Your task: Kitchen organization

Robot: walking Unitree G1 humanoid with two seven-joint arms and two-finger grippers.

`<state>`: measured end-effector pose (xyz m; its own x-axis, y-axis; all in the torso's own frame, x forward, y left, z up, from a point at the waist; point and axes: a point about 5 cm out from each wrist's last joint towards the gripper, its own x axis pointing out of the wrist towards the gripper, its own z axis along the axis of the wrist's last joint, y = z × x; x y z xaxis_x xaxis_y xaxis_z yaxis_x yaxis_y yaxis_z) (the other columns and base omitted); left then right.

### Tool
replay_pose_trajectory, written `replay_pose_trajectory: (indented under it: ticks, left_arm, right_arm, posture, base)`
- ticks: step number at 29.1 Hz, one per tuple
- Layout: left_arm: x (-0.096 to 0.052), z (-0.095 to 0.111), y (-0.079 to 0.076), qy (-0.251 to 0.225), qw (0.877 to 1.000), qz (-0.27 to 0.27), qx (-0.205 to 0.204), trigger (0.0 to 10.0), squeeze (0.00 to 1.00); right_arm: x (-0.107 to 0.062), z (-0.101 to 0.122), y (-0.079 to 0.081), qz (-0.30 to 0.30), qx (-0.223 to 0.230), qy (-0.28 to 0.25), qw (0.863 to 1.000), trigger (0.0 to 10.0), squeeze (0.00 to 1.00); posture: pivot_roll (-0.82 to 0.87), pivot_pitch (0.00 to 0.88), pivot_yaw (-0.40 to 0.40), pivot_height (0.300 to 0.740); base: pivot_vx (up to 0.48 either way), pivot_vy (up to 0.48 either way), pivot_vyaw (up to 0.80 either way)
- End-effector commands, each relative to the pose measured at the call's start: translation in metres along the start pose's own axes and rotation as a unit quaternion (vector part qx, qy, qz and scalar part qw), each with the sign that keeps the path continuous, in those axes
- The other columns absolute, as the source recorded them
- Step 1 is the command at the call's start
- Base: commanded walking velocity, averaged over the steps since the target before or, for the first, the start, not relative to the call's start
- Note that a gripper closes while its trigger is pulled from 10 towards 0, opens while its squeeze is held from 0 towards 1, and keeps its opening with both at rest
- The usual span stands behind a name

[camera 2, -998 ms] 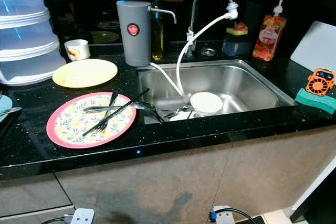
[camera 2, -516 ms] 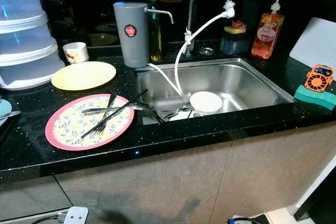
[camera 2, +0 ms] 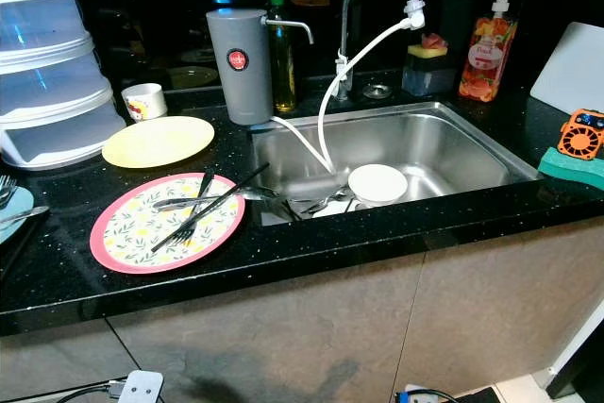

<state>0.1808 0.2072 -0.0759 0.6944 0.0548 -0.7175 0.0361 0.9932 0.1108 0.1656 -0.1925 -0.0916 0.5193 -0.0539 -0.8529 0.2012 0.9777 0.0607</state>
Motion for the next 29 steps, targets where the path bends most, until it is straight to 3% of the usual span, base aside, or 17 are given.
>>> replay_pose_trajectory:
  ticks: [1,6,9,12,13,15,17,22,24,25,27,29]
  left_arm:
    - [0.0,-0.002,-0.006,0.004,1.0,-0.008,-0.002,10.0,0.0]
    - [0.0,-0.003,-0.006,0.005,1.0,0.005,-0.014,10.0,0.0]
    - [-0.001,-0.004,-0.009,0.006,1.0,-0.01,0.002,10.0,0.0]
    - [-0.001,-0.005,-0.007,0.005,1.0,0.007,-0.011,10.0,0.0]
    - [-0.002,-0.008,-0.005,0.009,1.0,0.014,-0.024,10.0,0.0]
    - [-0.003,-0.01,-0.006,0.011,1.0,-0.002,-0.001,10.0,0.0]
    - [-0.004,-0.012,-0.003,0.013,1.0,0.007,-0.005,10.0,0.0]
    - [-0.004,-0.012,0.001,0.018,1.0,0.016,-0.014,10.0,0.0]
    - [-0.003,-0.01,-0.002,0.013,1.0,0.008,-0.011,10.0,0.0]
    - [-0.003,-0.009,-0.004,0.011,1.0,0.007,-0.012,10.0,0.0]
    - [-0.002,-0.01,-0.009,0.013,1.0,0.003,-0.012,10.0,0.0]
    - [-0.002,-0.01,-0.011,0.014,1.0,-0.002,-0.009,10.0,0.0]
  right_arm:
    - [0.0,0.005,-0.001,0.013,0.012,-0.011,1.0,10.0,0.0]
    - [0.0,0.002,0.004,0.046,-0.028,0.004,0.999,10.0,0.0]
    - [0.001,0.009,0.004,0.045,-0.033,-0.012,0.998,10.0,0.0]
    - [0.001,0.013,0.008,0.048,-0.048,-0.017,0.998,10.0,0.0]
    - [0.001,0.008,0.013,0.061,-0.079,0.001,0.995,10.0,0.0]
    - [0.002,0.013,0.013,0.059,-0.035,-0.005,0.998,10.0,0.0]
    - [0.003,0.016,0.014,0.058,0.012,-0.01,0.998,10.0,0.0]
    - [0.002,0.009,0.02,0.09,0.011,0.015,0.996,10.0,0.0]
    - [0.002,0.013,0.019,0.093,0.039,0.006,0.995,10.0,0.0]
    - [0.002,0.012,0.019,0.093,0.032,0.009,0.995,10.0,0.0]
    - [0.002,0.005,0.015,0.079,-0.036,0.026,0.996,10.0,0.0]
    - [0.001,0.004,0.014,0.075,-0.046,0.029,0.996,10.0,0.0]
  posture:
    - [0.04,0.0,0.012,0.74]
    - [0.02,0.0,0.021,0.74]
    - [0.04,0.0,0.001,0.74]
    - [0.05,0.0,-0.003,0.74]
    - [0.04,0.0,0.015,0.74]
    - [0.05,0.0,-0.006,0.74]
    - [0.05,0.0,-0.015,0.74]
    - [0.03,0.0,-0.004,0.74]
    - [0.03,0.0,-0.005,0.74]
    - [0.03,0.0,-0.005,0.74]
    - [0.02,0.0,0.006,0.74]
    - [0.02,0.0,0.006,0.74]
  base:
    - [0.0,0.0,0.0]
    - [0.0,0.0,0.0]
    - [0.0,0.0,0.0]
    - [0.0,0.0,0.0]
    - [0.0,0.0,0.0]
    - [0.0,0.0,0.0]
    - [0.0,0.0,0.0]
    - [0.0,0.0,0.0]
    - [0.0,0.0,0.0]
    - [0.0,0.0,0.0]
    - [0.0,0.0,0.0]
    - [0.0,0.0,0.0]
